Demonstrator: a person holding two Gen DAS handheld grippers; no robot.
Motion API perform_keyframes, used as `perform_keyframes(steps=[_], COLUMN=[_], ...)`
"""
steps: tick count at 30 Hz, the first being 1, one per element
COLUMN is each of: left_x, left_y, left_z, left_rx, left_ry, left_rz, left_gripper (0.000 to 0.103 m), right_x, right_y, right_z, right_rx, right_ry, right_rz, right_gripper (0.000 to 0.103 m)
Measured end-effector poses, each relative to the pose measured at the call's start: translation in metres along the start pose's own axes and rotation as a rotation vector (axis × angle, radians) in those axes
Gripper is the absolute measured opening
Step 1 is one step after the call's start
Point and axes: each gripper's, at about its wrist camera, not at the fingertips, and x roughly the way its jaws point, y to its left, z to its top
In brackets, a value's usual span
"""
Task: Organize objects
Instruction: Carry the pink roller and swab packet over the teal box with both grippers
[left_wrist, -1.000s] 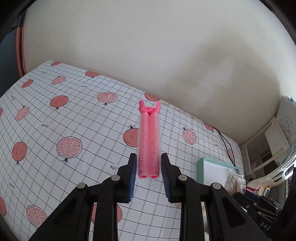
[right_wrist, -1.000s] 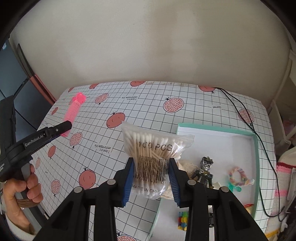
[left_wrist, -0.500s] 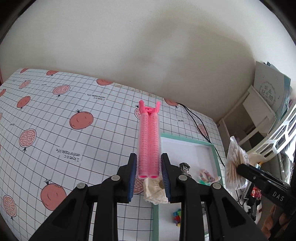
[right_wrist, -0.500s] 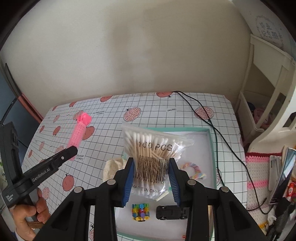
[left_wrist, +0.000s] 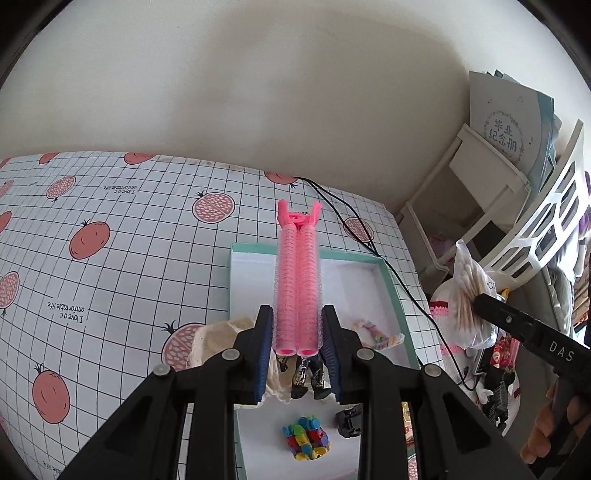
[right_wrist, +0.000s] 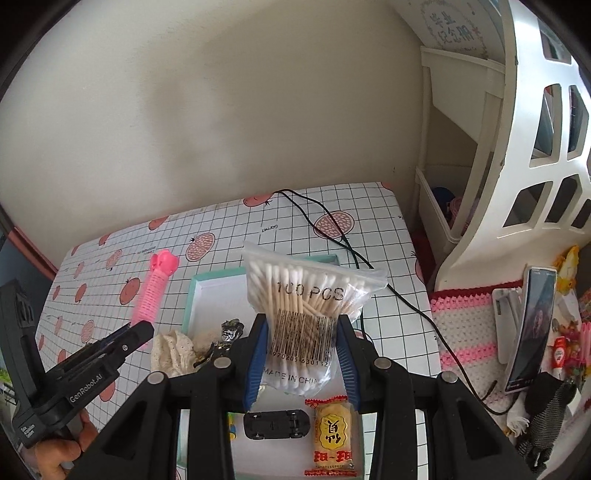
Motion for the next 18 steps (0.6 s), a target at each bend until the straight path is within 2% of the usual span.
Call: perform_keyframes(steps=[18], left_x=[0.055], left_y=[0.025], left_z=[-0.019], left_rx=[-0.053], left_ry=[0.117], left_rz=[0.031], left_gripper=[0.027], right_x=[0.09], right_y=[0.042], right_z=[-0.028], right_rx=[-0.104], right_ry=[0.164], right_rz=[-0.043], right_gripper=[0.039])
